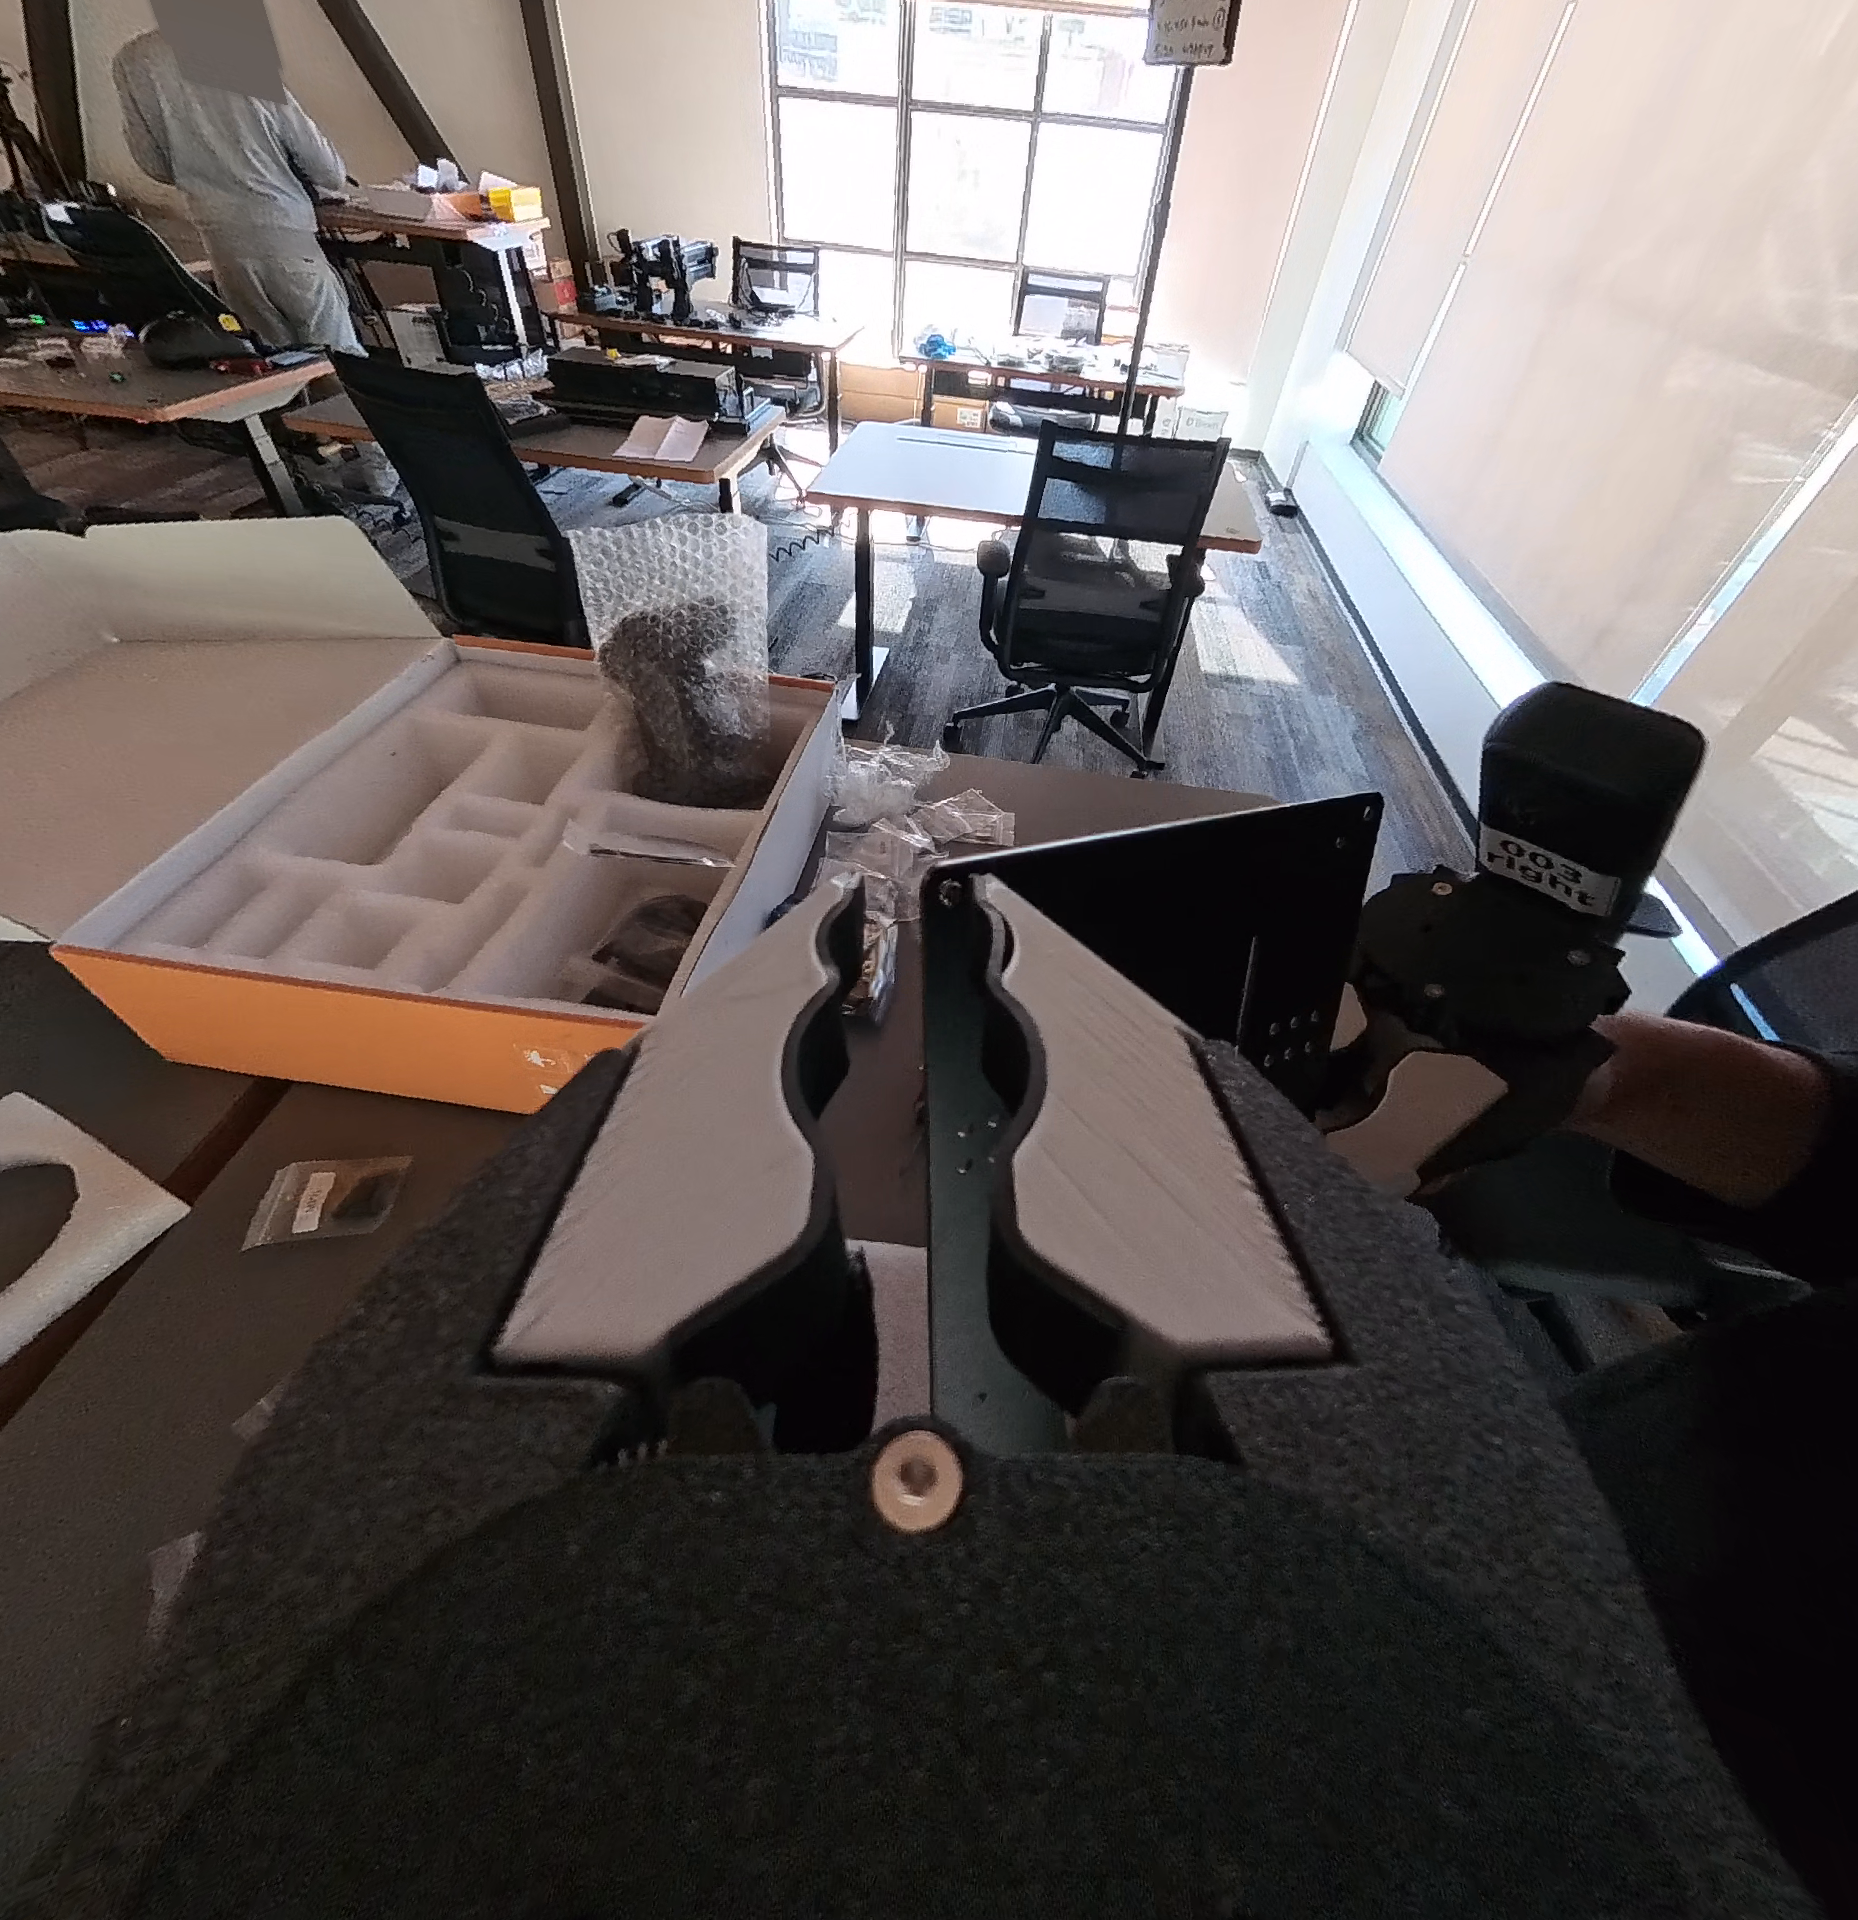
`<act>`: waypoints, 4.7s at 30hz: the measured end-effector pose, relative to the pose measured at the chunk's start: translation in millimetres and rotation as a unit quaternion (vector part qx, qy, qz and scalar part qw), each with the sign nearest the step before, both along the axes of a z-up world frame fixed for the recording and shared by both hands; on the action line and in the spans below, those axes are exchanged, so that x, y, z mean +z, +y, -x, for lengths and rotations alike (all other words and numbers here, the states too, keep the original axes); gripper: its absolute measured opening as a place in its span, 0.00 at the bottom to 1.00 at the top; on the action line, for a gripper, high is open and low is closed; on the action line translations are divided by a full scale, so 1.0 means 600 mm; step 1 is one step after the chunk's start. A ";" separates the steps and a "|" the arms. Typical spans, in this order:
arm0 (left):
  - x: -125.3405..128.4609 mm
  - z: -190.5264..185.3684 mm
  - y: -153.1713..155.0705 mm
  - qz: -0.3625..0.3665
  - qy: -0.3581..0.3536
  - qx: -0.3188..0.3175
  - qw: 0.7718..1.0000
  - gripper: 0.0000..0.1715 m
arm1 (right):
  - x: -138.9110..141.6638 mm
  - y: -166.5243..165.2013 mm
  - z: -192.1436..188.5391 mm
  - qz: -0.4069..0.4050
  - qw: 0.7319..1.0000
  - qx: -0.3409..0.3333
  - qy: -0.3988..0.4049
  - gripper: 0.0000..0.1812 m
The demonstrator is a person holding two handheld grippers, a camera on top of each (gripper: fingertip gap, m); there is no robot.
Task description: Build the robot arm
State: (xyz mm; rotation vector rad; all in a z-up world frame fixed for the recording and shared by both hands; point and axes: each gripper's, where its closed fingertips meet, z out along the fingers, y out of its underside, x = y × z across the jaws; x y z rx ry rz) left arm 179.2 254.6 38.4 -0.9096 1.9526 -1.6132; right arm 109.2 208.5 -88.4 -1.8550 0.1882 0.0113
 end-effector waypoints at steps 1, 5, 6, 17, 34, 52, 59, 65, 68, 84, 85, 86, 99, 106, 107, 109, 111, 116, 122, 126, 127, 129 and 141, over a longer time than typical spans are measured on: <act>0.002 0.002 0.001 0.004 -0.001 -0.001 1.000 0.11 | 0.000 0.000 0.000 0.000 1.000 0.000 0.001 0.02; 0.002 0.006 0.009 0.012 -0.003 0.008 1.000 0.11 | 0.000 0.001 -0.002 0.002 1.000 -0.003 -0.002 0.02; 0.002 0.006 0.012 0.017 -0.003 0.012 1.000 0.11 | 0.000 0.001 -0.001 0.003 1.000 -0.002 -0.003 0.02; -0.005 0.002 0.017 0.016 -0.001 0.024 1.000 0.10 | 0.001 0.002 0.003 0.009 1.000 0.001 -0.009 0.02; -0.038 0.031 0.007 0.110 -0.007 0.186 0.976 0.56 | 0.004 0.010 -0.003 0.033 0.994 -0.105 -0.010 0.03; -0.026 0.001 -0.055 0.196 0.167 0.111 0.960 0.61 | 0.012 0.014 0.027 0.079 0.969 -0.215 -0.088 0.04; -0.025 0.034 -0.043 0.213 0.190 0.089 0.954 0.49 | 0.021 0.035 0.060 0.087 0.965 -0.206 -0.139 0.04; -0.019 0.056 -0.027 0.210 0.183 0.077 0.957 0.47 | 0.022 0.044 0.072 0.098 0.961 -0.190 -0.173 0.05; -0.016 0.064 -0.019 0.215 0.177 0.072 0.958 0.47 | 0.022 0.050 0.078 0.092 0.964 -0.185 -0.167 0.05; -0.015 0.075 -0.010 0.207 0.180 0.056 0.960 0.46 | 0.076 -0.028 0.123 -0.055 0.998 0.006 0.025 0.22; -0.016 0.075 -0.010 0.205 0.181 0.057 0.960 0.46 | 0.060 -0.057 0.101 -0.031 0.999 0.001 0.018 0.22; -0.016 0.074 -0.010 0.203 0.182 0.058 0.960 0.46 | 0.035 -0.090 0.069 0.009 1.000 -0.017 0.013 0.22; -0.019 0.075 -0.009 0.187 0.196 0.065 0.960 0.46 | -0.222 -0.315 -0.159 0.263 0.958 -0.091 0.063 0.07; -0.019 0.074 -0.011 0.178 0.200 0.071 0.961 0.46 | -0.230 -0.301 -0.147 0.245 0.964 -0.084 0.062 0.07; -0.019 0.075 -0.011 0.177 0.200 0.072 0.961 0.46 | -0.228 -0.299 -0.146 0.237 0.966 -0.083 0.067 0.07; -0.019 0.076 -0.009 0.176 0.200 0.075 0.961 0.46 | -0.234 -0.301 -0.144 0.244 0.964 -0.080 0.072 0.07; -0.020 0.076 -0.007 0.176 0.201 0.077 0.961 0.46 | -0.233 -0.301 -0.145 0.245 0.964 -0.082 0.063 0.07; -0.019 0.077 -0.009 0.175 0.201 0.076 0.961 0.46 | -0.235 -0.302 -0.148 0.248 0.963 -0.093 0.048 0.03; -0.020 0.075 -0.014 0.169 0.203 0.075 0.962 0.45 | -0.172 -0.306 -0.163 0.185 0.976 -0.112 -0.014 0.03; -0.020 0.074 -0.018 0.165 0.203 0.072 0.962 0.45 | -0.040 -0.242 -0.146 0.094 0.984 -0.068 -0.135 0.03; -0.020 0.074 -0.020 0.165 0.202 0.070 0.963 0.46 | -0.009 -0.221 -0.139 0.075 0.983 -0.050 -0.160 0.03; -0.020 0.075 -0.023 0.164 0.200 0.066 0.964 0.46 | 0.048 -0.179 -0.131 0.040 0.976 -0.021 -0.211 0.03; -0.018 0.076 -0.045 0.137 0.191 0.050 0.971 0.45 | 0.208 0.054 -0.072 -0.003 0.926 0.255 -0.279 0.03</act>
